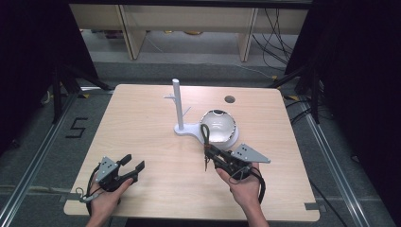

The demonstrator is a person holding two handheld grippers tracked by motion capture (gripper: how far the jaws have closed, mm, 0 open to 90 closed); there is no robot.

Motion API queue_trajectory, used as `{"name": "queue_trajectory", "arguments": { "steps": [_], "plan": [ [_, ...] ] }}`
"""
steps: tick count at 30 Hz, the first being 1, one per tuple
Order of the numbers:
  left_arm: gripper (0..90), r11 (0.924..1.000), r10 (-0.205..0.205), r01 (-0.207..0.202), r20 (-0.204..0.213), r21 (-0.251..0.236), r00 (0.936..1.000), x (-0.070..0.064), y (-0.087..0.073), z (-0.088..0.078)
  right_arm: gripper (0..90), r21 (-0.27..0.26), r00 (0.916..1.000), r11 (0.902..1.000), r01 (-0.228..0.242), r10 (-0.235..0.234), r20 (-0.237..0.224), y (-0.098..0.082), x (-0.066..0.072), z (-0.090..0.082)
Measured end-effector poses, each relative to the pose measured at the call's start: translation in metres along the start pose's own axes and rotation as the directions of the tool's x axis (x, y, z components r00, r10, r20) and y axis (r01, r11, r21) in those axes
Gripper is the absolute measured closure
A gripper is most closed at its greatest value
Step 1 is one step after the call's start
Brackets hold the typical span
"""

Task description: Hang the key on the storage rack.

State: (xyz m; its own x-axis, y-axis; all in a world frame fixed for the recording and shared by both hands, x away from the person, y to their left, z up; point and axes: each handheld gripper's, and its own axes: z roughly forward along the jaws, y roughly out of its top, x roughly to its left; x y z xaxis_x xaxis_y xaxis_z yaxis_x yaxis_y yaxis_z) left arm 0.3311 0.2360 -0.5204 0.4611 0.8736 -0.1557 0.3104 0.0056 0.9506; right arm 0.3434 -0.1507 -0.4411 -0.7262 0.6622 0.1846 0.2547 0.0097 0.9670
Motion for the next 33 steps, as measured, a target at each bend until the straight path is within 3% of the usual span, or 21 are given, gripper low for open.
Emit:
{"name": "queue_trajectory", "arguments": {
  "steps": [2,3,10,13,18,20,23,25,26,27,33],
  "plan": [
    [36.4,1.0,0.001,-0.001,0.013,-0.006,0.9999,-0.002,0.004,-0.001,79.3,0.028,1.0,0.9996,-0.003,0.003,0.008,-0.001,0.001,0.0],
    [36.7,0.9997,0.001,0.0,0.025,-0.024,0.9997,-0.003,0.007,-0.001,79.3,0.006,1.0,1.0,-0.004,0.004,-0.002,-0.002,0.001,0.002],
    [37.4,0.9959,-0.028,0.037,0.108,-0.082,0.9938,-0.018,0.03,-0.007,79.3,0.01,0.9997,0.9997,0.022,-0.022,0.006,-0.001,0.005,0.006],
    [37.6,0.9963,-0.014,0.025,0.134,-0.082,0.9908,-0.028,0.041,-0.009,79.3,0.007,0.9997,0.9997,0.024,-0.024,0.002,-0.002,0.006,0.008],
    [37.6,0.9945,-0.009,0.03,0.2,-0.1,0.9798,-0.046,0.059,-0.007,79.3,0.005,0.9993,0.9994,0.033,-0.033,0.015,-0.003,0.007,0.012],
    [38.1,0.9942,0.004,0.02,0.221,-0.106,0.9753,-0.052,0.064,-0.006,79.3,-0.003,0.9997,0.9997,0.024,-0.024,0.001,-0.003,0.009,0.013],
    [39.9,0.9948,0.028,-0.002,0.249,-0.102,0.9681,-0.063,0.072,-0.003,79.3,0.002,0.9989,0.9989,0.046,-0.046,-0.001,-0.003,0.011,0.015],
    [40.7,0.9947,0.039,-0.012,0.267,-0.102,0.9628,-0.07,0.076,-0.001,79.3,0.002,0.9996,0.9996,0.028,-0.028,-0.001,-0.004,0.013,0.016],
    [41.1,0.9947,0.043,-0.015,0.276,-0.101,0.9601,-0.073,0.078,0.0,79.3,0.003,0.9986,0.9986,0.053,-0.053,0.003,-0.003,0.012,0.017],
    [42.2,0.9945,0.044,-0.015,0.287,-0.103,0.9568,-0.076,0.079,0.002,79.3,0.007,0.9993,0.9993,0.036,-0.036,-0.003,-0.004,0.014,0.018],
    [45.6,0.9953,0.003,0.03,0.332,-0.092,0.9432,-0.088,0.088,0.014,79.3,0.008,0.9997,0.9996,0.026,-0.026,0.001,-0.005,0.016,0.019]
  ]
}}
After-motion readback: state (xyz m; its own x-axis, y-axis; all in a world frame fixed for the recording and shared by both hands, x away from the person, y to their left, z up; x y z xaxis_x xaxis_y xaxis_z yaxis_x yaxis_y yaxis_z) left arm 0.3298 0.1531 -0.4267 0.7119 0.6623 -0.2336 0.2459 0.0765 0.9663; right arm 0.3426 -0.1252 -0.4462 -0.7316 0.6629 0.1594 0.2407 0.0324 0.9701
